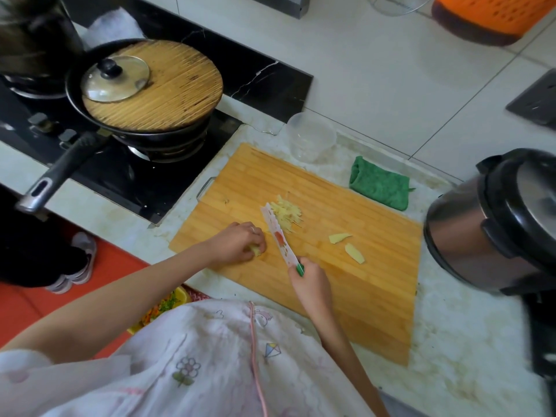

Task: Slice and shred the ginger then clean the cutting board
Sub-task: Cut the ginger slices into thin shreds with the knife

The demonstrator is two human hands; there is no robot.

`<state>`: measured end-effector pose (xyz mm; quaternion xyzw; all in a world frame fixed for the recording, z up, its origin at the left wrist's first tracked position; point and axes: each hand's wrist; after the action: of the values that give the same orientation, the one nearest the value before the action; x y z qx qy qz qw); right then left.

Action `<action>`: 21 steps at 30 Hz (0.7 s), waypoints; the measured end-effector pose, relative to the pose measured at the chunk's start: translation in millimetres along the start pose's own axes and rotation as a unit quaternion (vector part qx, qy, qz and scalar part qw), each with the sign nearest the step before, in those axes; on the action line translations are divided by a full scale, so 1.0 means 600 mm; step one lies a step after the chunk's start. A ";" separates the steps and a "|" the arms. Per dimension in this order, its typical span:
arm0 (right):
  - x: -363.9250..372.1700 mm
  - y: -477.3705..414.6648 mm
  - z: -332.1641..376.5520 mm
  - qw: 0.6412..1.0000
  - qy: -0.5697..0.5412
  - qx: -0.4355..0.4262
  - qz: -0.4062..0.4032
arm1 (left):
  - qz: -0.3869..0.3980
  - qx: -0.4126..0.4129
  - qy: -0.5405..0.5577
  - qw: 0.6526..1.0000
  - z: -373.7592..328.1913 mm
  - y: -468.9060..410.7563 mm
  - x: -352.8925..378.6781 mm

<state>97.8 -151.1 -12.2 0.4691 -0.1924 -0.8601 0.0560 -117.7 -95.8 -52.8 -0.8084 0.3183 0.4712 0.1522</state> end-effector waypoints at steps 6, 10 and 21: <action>0.002 0.001 -0.001 1.000 -0.008 0.000 0.002 | -0.066 -0.010 0.001 0.998 0.003 0.011 0.010; 0.002 0.002 -0.002 1.000 -0.013 0.002 0.000 | -0.013 -0.019 -0.049 0.999 -0.004 0.004 0.007; 0.004 0.003 -0.002 1.000 -0.019 0.003 0.007 | -0.042 0.035 -0.027 0.998 0.007 0.003 0.016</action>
<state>97.2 -153.8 -13.8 0.4518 -0.1990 -0.8678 0.0568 -118.5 -98.6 -63.4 -0.8024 0.2963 0.4742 0.2085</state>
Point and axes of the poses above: each hand's wrist, its own y-axis away from the middle knuckle, its own x-axis out of the palm, z = x × y, and after that the axes turned 7 degrees about x, right-handed
